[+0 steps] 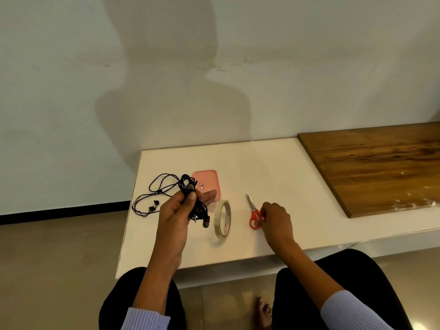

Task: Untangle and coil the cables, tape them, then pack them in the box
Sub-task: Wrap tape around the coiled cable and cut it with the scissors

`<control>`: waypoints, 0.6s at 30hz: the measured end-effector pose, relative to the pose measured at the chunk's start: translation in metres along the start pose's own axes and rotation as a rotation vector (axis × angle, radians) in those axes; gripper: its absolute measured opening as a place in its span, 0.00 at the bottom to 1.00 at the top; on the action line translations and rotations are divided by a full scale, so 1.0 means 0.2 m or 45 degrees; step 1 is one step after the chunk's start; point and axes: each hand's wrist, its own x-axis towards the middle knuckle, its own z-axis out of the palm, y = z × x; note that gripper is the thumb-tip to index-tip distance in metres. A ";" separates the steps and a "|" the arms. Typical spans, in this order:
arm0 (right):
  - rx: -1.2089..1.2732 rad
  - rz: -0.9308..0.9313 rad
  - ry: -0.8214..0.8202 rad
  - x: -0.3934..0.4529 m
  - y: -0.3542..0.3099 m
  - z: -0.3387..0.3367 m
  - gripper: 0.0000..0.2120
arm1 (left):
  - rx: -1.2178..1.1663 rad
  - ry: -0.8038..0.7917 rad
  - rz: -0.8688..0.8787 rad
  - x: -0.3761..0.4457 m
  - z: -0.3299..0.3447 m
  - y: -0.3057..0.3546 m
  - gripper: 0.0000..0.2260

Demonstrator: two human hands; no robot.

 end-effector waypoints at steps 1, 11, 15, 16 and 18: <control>-0.003 0.009 0.002 0.00 0.00 0.00 0.07 | 0.012 -0.002 0.000 0.00 0.00 0.00 0.17; -0.206 0.067 -0.125 -0.01 -0.07 -0.03 0.11 | -0.004 0.007 0.002 0.00 0.00 0.00 0.17; 0.237 0.147 -0.257 -0.03 -0.08 -0.03 0.11 | -0.010 -0.001 0.008 0.01 -0.01 -0.01 0.17; 0.355 0.182 -0.294 -0.03 -0.08 -0.03 0.12 | -0.012 -0.001 0.010 0.01 -0.01 -0.01 0.16; 0.539 0.267 -0.364 -0.02 -0.08 -0.06 0.13 | -0.013 0.006 0.008 0.01 -0.01 -0.02 0.16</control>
